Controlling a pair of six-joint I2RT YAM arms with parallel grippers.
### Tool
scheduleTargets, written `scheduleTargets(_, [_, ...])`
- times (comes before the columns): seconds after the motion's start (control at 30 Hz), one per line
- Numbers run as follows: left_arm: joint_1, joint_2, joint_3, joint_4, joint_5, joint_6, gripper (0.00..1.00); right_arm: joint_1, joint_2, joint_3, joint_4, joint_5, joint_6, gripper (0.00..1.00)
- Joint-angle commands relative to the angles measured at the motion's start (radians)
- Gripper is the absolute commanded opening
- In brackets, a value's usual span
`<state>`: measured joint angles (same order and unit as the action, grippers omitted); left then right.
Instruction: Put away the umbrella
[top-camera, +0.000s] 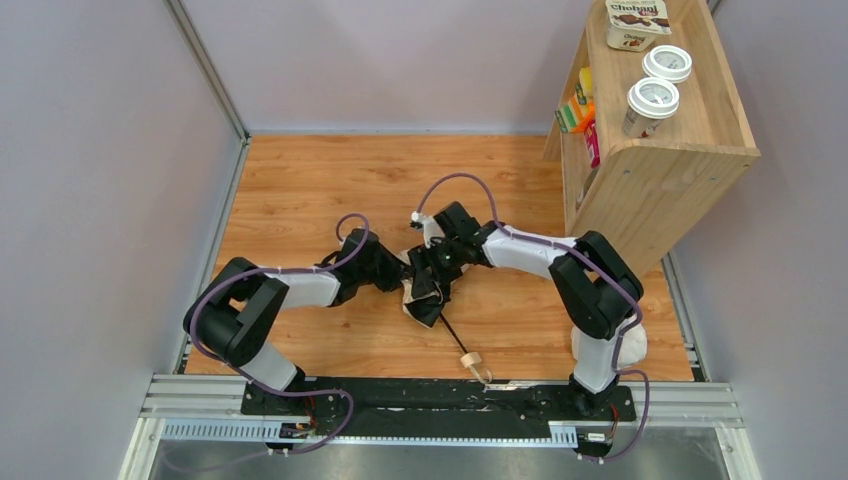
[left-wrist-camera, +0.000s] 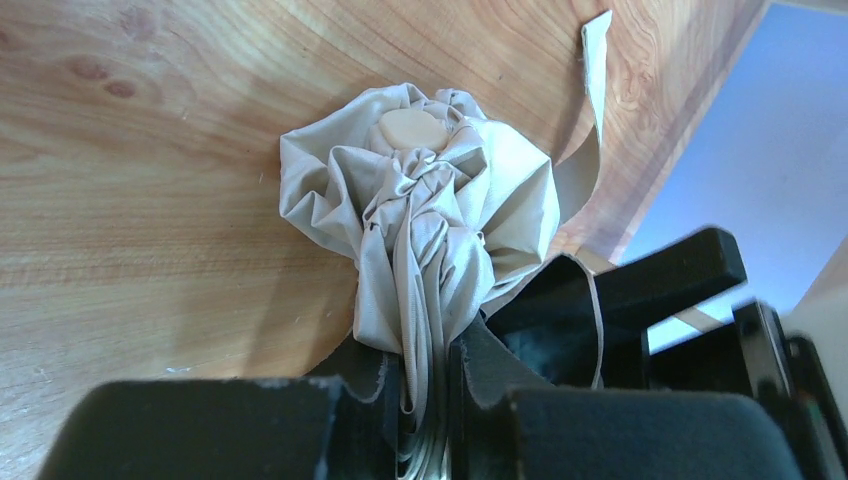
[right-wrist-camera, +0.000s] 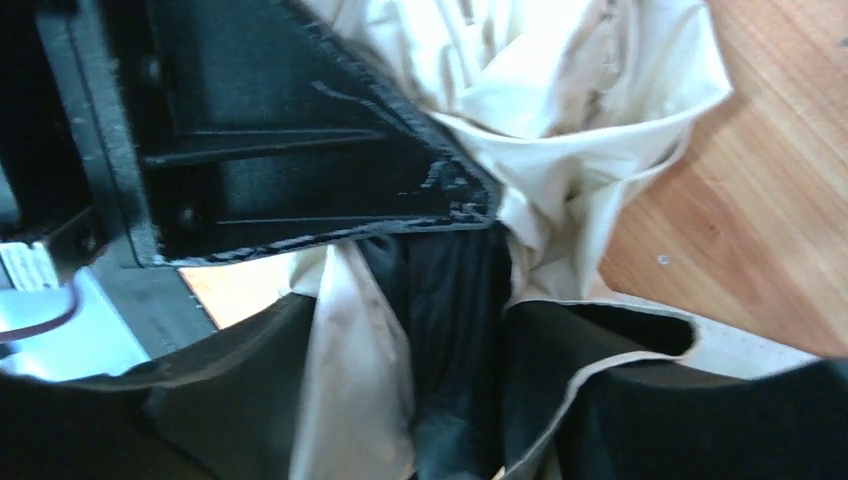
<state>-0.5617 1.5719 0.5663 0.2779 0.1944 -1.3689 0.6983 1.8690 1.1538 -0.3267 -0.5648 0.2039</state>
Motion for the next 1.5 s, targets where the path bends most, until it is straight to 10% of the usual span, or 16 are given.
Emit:
scheduleTargets(0.0, [-0.026, 0.057, -0.062, -0.134, -0.021, 0.001, 0.00, 0.139, -0.062, 0.063, -0.089, 0.378, -0.023, 0.75])
scheduleTargets(0.33, [-0.026, 0.030, -0.062, -0.146, 0.002, -0.030, 0.00, 0.369, 0.130, 0.112, -0.167, 1.099, 0.022, 0.74])
scheduleTargets(0.47, [-0.026, -0.004, -0.069, -0.149, -0.004, -0.025, 0.01, 0.342, 0.134, 0.040, -0.112, 1.067, 0.012, 0.34])
scheduleTargets(0.57, [-0.024, -0.035, -0.074, -0.144, -0.024, 0.000, 0.20, 0.316, 0.122, 0.000, -0.072, 0.964, -0.023, 0.00])
scheduleTargets(0.7, [-0.020, -0.125, -0.074, -0.160, -0.070, 0.062, 0.77, 0.271, 0.038, -0.078, 0.006, 0.762, -0.067, 0.00])
scheduleTargets(1.17, [-0.004, -0.182, 0.015, -0.351, -0.098, 0.171, 0.78, -0.039, -0.081, -0.128, 0.202, -0.261, 0.035, 0.00])
scheduleTargets(1.47, [-0.023, -0.063, 0.003, -0.204, -0.018, 0.087, 0.78, -0.054, -0.030, -0.092, 0.318, -0.437, 0.117, 0.00])
